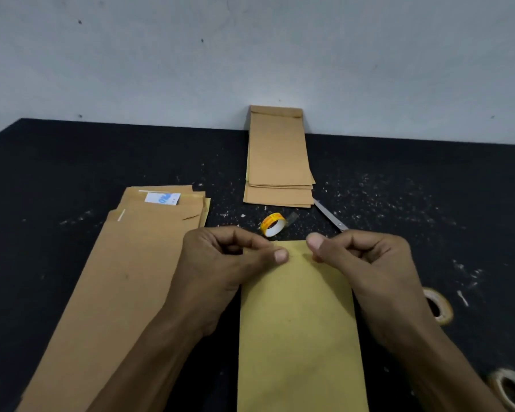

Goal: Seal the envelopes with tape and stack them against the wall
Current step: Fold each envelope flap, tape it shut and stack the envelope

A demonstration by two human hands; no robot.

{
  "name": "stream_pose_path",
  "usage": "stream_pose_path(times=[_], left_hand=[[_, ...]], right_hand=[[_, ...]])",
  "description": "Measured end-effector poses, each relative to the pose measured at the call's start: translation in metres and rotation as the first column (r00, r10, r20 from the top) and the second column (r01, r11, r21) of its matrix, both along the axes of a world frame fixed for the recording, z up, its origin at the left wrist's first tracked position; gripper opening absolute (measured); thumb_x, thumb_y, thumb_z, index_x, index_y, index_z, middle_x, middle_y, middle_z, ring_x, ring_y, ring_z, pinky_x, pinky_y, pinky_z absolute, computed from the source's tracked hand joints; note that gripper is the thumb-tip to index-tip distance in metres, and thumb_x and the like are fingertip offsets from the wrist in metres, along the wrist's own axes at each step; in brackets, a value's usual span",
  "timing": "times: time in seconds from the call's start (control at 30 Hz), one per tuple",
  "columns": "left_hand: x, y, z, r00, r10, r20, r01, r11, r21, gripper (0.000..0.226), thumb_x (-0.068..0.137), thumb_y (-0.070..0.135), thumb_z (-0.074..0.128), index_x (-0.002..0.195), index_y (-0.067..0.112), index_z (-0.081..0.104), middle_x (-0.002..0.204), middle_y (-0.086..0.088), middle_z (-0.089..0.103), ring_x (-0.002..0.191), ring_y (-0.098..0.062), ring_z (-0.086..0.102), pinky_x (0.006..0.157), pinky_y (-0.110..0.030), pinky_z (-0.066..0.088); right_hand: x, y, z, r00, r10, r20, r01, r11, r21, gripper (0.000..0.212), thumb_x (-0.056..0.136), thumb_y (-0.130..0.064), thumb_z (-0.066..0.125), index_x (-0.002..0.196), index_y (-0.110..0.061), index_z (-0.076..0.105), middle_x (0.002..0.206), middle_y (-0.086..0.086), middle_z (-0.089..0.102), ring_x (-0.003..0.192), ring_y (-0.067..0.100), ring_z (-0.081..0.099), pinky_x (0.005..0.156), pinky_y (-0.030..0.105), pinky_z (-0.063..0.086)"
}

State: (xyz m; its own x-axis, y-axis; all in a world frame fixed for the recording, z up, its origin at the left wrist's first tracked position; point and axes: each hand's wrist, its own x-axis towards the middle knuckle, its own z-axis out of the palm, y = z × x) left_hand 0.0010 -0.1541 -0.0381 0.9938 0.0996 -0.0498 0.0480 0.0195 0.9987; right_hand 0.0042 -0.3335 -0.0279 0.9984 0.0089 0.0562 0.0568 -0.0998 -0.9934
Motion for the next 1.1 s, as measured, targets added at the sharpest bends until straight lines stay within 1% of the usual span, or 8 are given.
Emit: stream_pose_path(times=[0.07,0.27,0.4,0.57,0.77,0.87,0.97,1.1], left_hand=[[0.0,-0.004,-0.004,0.999,0.025,0.029,-0.025,1.0,-0.004,0.021,0.051,0.019,0.088,0.065,0.01,0.075,0.064,-0.009,0.071,0.06,-0.016,0.064,0.057,-0.026,0.054],[0.0,-0.003,-0.004,0.995,0.037,0.096,-0.042,0.998,0.051,0.02,0.056,0.017,0.087,0.07,0.009,0.075,0.068,-0.006,0.074,0.06,-0.013,0.066,0.055,-0.024,0.056],[0.005,0.002,-0.013,0.992,0.058,0.109,-0.069,0.992,0.101,0.011,0.067,0.01,0.087,0.073,0.012,0.078,0.06,-0.009,0.066,0.056,-0.011,0.053,0.052,-0.018,0.046],[0.008,0.006,-0.02,0.995,-0.021,0.097,0.005,0.987,0.162,0.017,0.082,0.002,0.075,0.085,0.018,0.079,0.082,0.001,0.077,0.075,-0.005,0.068,0.069,-0.017,0.053],[0.007,0.004,-0.029,0.949,-0.077,0.306,-0.099,0.847,0.522,0.027,0.092,0.002,0.061,0.103,0.021,0.077,0.091,0.017,0.073,0.084,0.004,0.066,0.071,-0.007,0.046],[0.006,0.004,-0.037,0.888,-0.178,0.424,-0.194,0.691,0.696,0.027,0.087,0.01,0.057,0.106,0.013,0.076,0.09,0.007,0.069,0.078,-0.008,0.061,0.069,-0.023,0.049],[0.006,0.003,-0.042,0.877,-0.253,0.409,-0.209,0.564,0.799,0.026,0.087,0.013,0.057,0.104,0.012,0.077,0.089,0.002,0.062,0.082,-0.016,0.055,0.064,-0.035,0.051],[0.008,0.004,-0.047,0.881,-0.267,0.39,-0.22,0.498,0.839,0.02,0.085,0.009,0.065,0.099,0.013,0.078,0.097,-0.003,0.057,0.087,-0.021,0.051,0.063,-0.039,0.05]], right_hand=[[0.001,0.002,-0.007,0.999,-0.042,-0.015,0.042,0.999,-0.001,0.033,0.064,-0.036,0.084,0.055,-0.01,0.064,0.057,0.021,0.052,0.056,0.02,0.048,0.052,0.031,0.04],[0.001,0.005,-0.009,0.999,-0.028,-0.033,0.031,0.997,0.065,0.046,0.065,-0.005,0.087,0.065,-0.013,0.042,0.055,0.007,0.044,0.053,0.017,0.039,0.047,0.028,0.039],[0.005,0.0,-0.014,0.993,0.033,-0.115,-0.017,0.99,0.141,0.04,0.08,0.003,0.075,0.068,-0.015,0.041,0.056,0.006,0.043,0.053,0.015,0.041,0.049,0.027,0.041],[0.011,-0.009,-0.013,0.97,0.145,-0.196,-0.089,0.959,0.27,0.029,0.096,0.009,0.051,0.079,-0.013,0.045,0.055,0.0,0.05,0.045,0.004,0.045,0.041,0.015,0.037],[0.013,-0.008,-0.034,0.988,0.032,0.149,0.021,0.94,-0.341,0.027,0.094,0.003,0.059,0.085,-0.023,0.055,0.068,-0.005,0.06,0.063,0.008,0.052,0.058,0.025,0.043],[0.012,-0.004,-0.041,0.942,0.011,0.335,0.177,0.832,-0.526,0.027,0.087,0.005,0.063,0.085,-0.021,0.06,0.075,-0.01,0.063,0.072,0.01,0.058,0.061,0.024,0.048],[0.013,-0.005,-0.049,0.913,0.046,0.405,0.262,0.693,-0.671,0.026,0.082,0.007,0.064,0.087,-0.017,0.069,0.082,-0.006,0.067,0.078,0.015,0.058,0.065,0.041,0.052],[0.009,-0.003,-0.051,0.909,0.084,0.409,0.292,0.574,-0.765,0.021,0.082,0.002,0.07,0.091,-0.016,0.077,0.09,-0.002,0.068,0.087,0.02,0.057,0.067,0.033,0.045]])
